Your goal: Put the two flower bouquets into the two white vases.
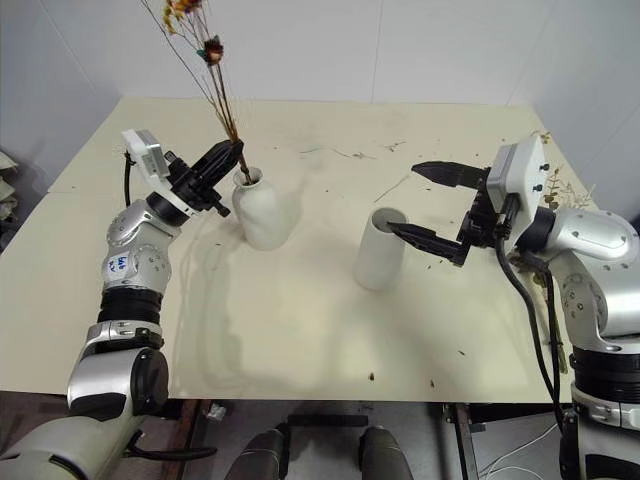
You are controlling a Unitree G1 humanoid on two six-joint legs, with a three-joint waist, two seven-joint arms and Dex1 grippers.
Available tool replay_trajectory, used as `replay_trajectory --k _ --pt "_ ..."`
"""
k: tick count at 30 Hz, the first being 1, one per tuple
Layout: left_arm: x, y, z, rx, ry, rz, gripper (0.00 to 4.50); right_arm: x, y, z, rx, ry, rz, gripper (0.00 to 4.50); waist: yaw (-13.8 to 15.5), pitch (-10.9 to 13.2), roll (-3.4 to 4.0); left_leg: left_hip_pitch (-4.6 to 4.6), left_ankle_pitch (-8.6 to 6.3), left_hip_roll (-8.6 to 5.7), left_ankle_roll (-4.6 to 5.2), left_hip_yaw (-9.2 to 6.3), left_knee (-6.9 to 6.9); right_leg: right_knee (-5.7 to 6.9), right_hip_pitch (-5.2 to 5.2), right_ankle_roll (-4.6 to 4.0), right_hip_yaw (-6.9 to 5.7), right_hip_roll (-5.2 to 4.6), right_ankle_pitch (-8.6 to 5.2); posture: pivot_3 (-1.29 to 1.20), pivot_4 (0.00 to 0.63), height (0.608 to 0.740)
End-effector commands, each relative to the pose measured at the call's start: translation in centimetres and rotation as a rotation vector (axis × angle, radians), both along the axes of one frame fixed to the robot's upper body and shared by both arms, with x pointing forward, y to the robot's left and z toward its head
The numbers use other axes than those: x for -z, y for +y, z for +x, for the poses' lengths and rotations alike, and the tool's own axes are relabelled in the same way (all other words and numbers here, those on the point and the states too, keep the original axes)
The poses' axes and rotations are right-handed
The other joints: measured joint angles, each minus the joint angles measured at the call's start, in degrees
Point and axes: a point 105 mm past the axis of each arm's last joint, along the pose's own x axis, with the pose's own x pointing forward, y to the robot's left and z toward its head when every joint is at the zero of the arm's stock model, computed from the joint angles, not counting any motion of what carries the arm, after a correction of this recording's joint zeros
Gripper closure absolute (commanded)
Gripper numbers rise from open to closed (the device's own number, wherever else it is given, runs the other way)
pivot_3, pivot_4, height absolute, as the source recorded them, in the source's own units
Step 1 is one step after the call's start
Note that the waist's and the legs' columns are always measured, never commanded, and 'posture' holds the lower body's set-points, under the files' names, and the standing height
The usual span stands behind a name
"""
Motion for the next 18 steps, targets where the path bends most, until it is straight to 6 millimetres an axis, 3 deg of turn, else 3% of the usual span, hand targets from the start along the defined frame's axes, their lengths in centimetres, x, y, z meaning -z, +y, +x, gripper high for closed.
replay_trajectory --k 1,7,12,18 --pt "-0.5 1.2 0.1 -0.068 -0.042 -0.011 4.46 -1.4 -0.5 -0.7 0.019 -0.057 0.013 0.00 0.03 0.00 0.00 0.00 0.00 0.00 0.00 0.00 0.00 0.00 0.00 0.00 0.00 0.00 0.00 0.00 0.150 0.740" --pt "0.6 0.4 0.2 -0.025 -0.013 0.007 4.46 -1.4 -0.5 -0.7 0.021 -0.056 0.018 0.00 0.02 0.00 0.00 0.00 0.00 -0.01 0.01 -0.01 0.00 0.00 0.00 0.00 0.00 0.00 0.00 0.00 0.150 0.740" --pt "1.9 0.5 -0.2 -0.014 0.004 0.043 3.17 -1.4 -0.7 -0.7 0.028 -0.055 0.021 0.00 -0.07 0.00 0.00 0.01 0.00 0.00 0.01 -0.01 -0.01 0.00 0.00 0.00 0.00 0.00 0.00 0.00 0.150 0.740" --pt "1.8 1.1 -0.9 -0.017 -0.016 0.096 1.20 -1.4 -1.2 -0.6 0.050 -0.056 0.018 0.00 0.02 0.00 0.00 0.00 0.01 0.01 0.01 -0.02 0.00 0.02 -0.01 -0.01 0.00 0.01 0.00 0.00 0.150 0.740"
